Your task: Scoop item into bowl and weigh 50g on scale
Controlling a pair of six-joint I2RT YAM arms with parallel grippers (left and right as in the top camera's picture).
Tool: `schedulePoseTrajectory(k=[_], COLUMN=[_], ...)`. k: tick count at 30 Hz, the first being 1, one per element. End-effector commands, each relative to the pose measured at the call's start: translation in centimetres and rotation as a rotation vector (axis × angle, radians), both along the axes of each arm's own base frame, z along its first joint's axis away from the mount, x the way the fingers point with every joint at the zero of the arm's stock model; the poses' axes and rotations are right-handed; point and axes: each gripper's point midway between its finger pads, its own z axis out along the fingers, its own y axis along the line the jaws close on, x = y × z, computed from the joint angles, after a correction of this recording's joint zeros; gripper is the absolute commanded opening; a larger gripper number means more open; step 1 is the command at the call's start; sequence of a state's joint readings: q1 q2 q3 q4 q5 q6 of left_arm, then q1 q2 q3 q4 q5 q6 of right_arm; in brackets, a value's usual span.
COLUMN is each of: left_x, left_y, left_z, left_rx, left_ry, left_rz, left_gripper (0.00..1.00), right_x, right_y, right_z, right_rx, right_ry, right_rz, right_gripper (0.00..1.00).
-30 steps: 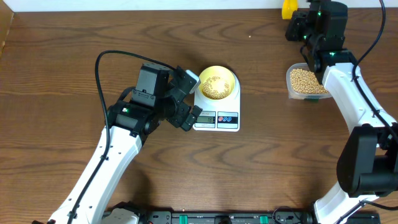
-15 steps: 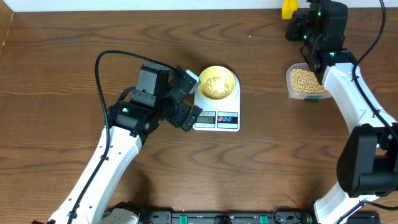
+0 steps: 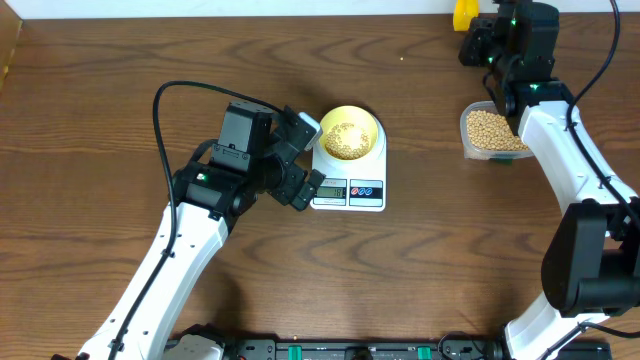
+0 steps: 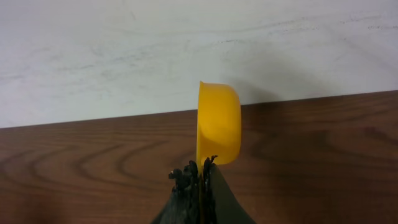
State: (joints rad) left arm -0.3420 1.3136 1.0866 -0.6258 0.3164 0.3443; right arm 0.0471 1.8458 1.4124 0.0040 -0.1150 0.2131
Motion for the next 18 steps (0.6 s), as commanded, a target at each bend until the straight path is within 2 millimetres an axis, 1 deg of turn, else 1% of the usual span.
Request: schedulePoseTrajectory(k=[1, 18], left_x=[-0.16, -0.16], left_y=[-0.01, 0.00], left_z=[0.13, 0.12], left_rx=[-0.009, -0.009], left_ry=[0.000, 0.000], left_rz=[-0.005, -0.005], left_gripper=[0.99, 0.99], right_x=[0.10, -0.16], right_y=[-0.63, -0.59], right_z=[-0.41, -0.92], right_rx=[0.006, 0.005], right_ry=[0.010, 0.033], right_rz=[-0.021, -0.020], right_gripper=[0.01, 0.01])
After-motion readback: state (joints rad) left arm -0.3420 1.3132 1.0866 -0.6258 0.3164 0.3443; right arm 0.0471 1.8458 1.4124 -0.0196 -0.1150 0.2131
